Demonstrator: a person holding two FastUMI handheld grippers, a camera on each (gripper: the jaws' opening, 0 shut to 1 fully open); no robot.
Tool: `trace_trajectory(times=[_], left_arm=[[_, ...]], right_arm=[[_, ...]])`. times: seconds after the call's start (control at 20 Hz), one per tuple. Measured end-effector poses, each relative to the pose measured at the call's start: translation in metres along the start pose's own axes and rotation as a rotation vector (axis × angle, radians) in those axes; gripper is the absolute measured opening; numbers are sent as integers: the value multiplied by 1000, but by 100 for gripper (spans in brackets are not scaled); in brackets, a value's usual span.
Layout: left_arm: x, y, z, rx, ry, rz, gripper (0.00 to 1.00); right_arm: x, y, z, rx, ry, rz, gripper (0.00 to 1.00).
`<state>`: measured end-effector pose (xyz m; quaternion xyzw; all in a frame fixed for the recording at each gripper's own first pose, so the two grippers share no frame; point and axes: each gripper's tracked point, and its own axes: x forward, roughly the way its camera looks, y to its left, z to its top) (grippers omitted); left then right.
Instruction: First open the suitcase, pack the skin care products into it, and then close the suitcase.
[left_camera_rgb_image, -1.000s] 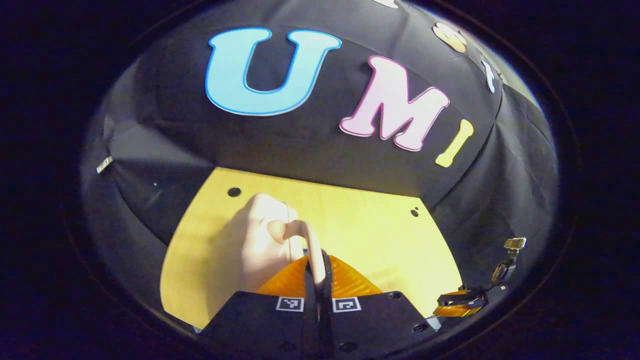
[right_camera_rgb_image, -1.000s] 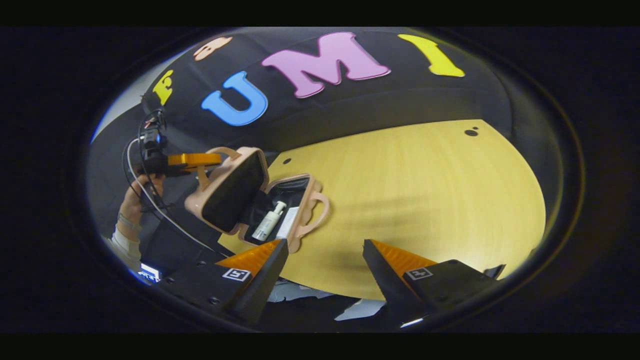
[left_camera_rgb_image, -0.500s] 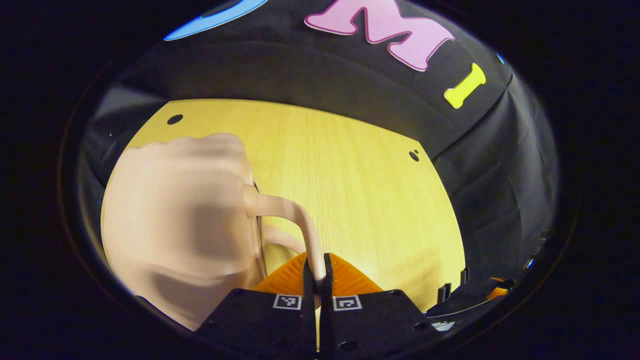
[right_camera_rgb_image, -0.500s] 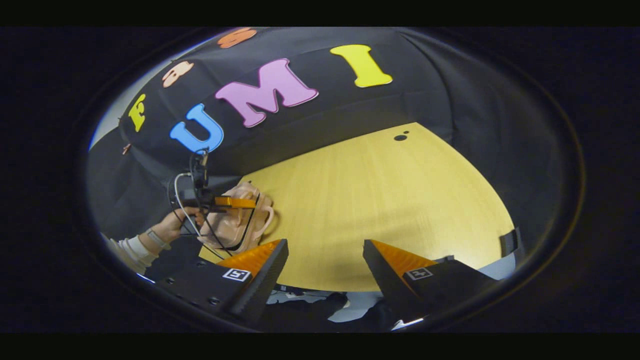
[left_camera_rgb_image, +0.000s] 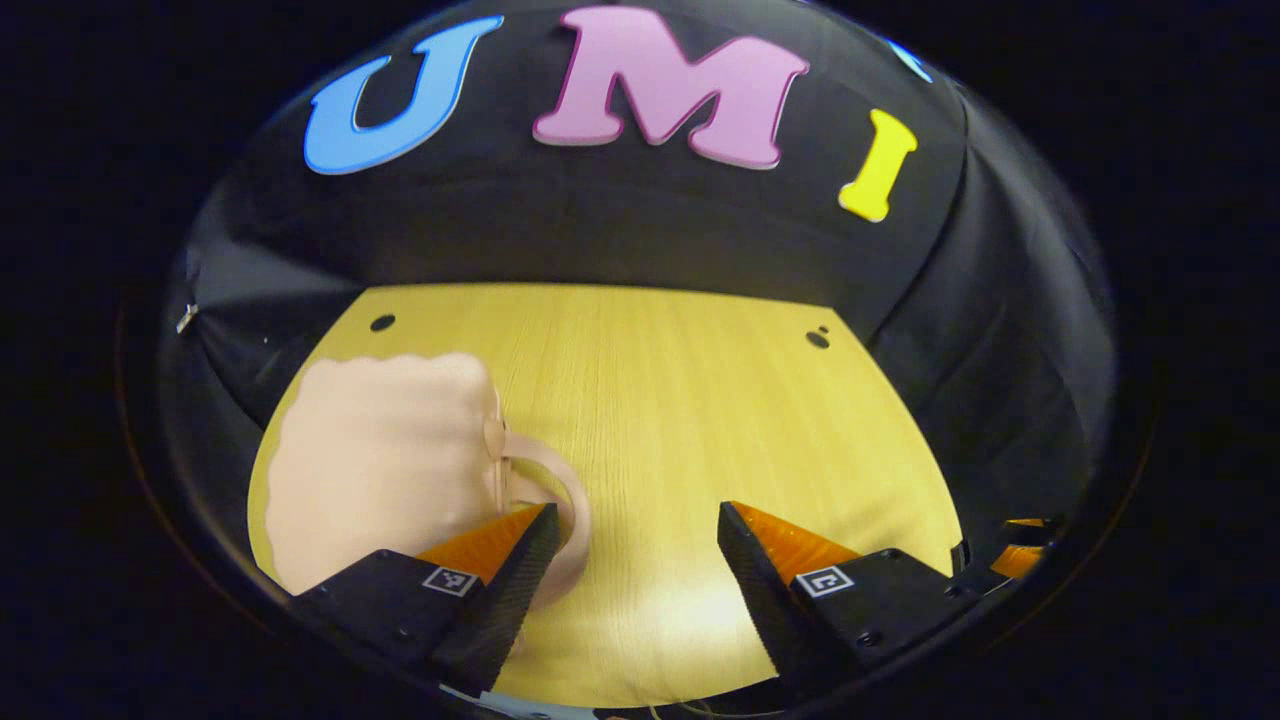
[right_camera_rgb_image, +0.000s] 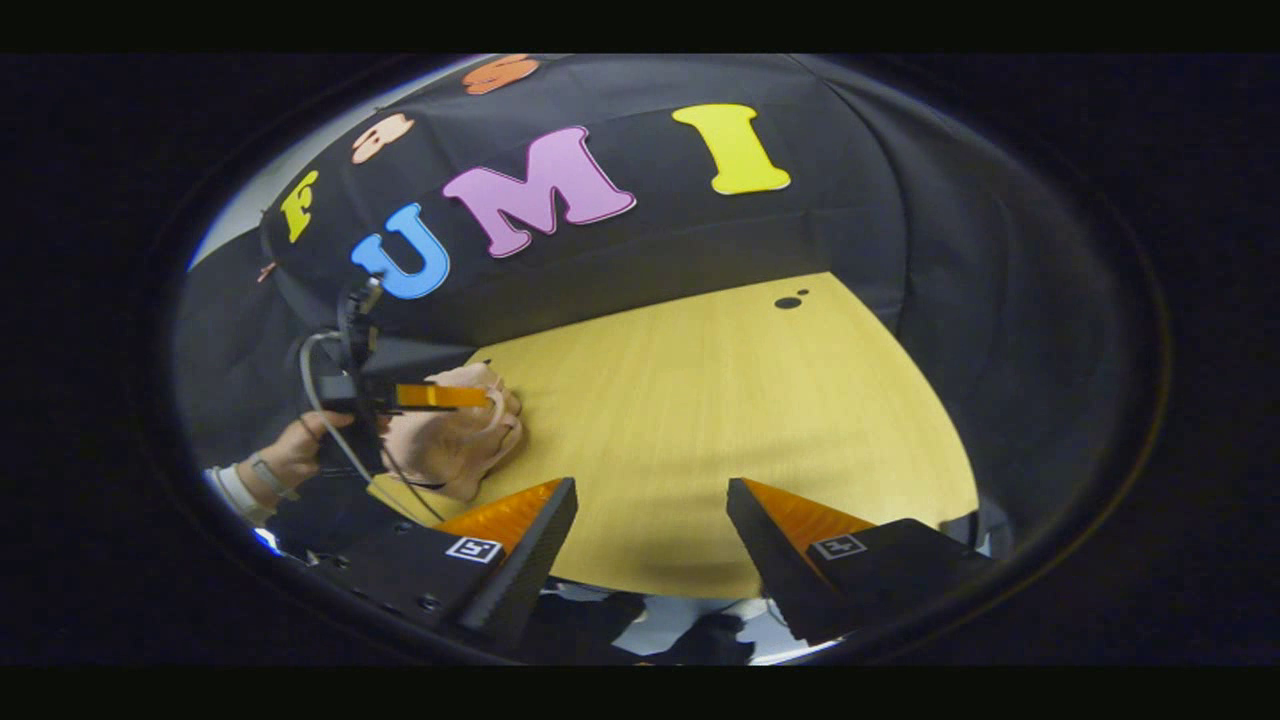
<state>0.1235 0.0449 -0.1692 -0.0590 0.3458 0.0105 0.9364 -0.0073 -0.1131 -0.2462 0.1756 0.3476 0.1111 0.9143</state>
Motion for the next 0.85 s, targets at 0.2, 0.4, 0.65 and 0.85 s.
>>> trace_trajectory(times=[0.2,0.4,0.65,0.85], left_arm=[[-83,-48,56,40,-246,-13,96],[-151,-65,104,23,-450,-18,96],[-202,-56,150,22,-643,25,96],[-224,-45,171,-15,-706,24,96]], right_arm=[[-15,4,67,-147,-177,-42,96],[-48,31,153,-215,-396,-92,97],[-95,77,236,-259,-685,-134,97],[-99,111,250,-239,-750,-124,91]])
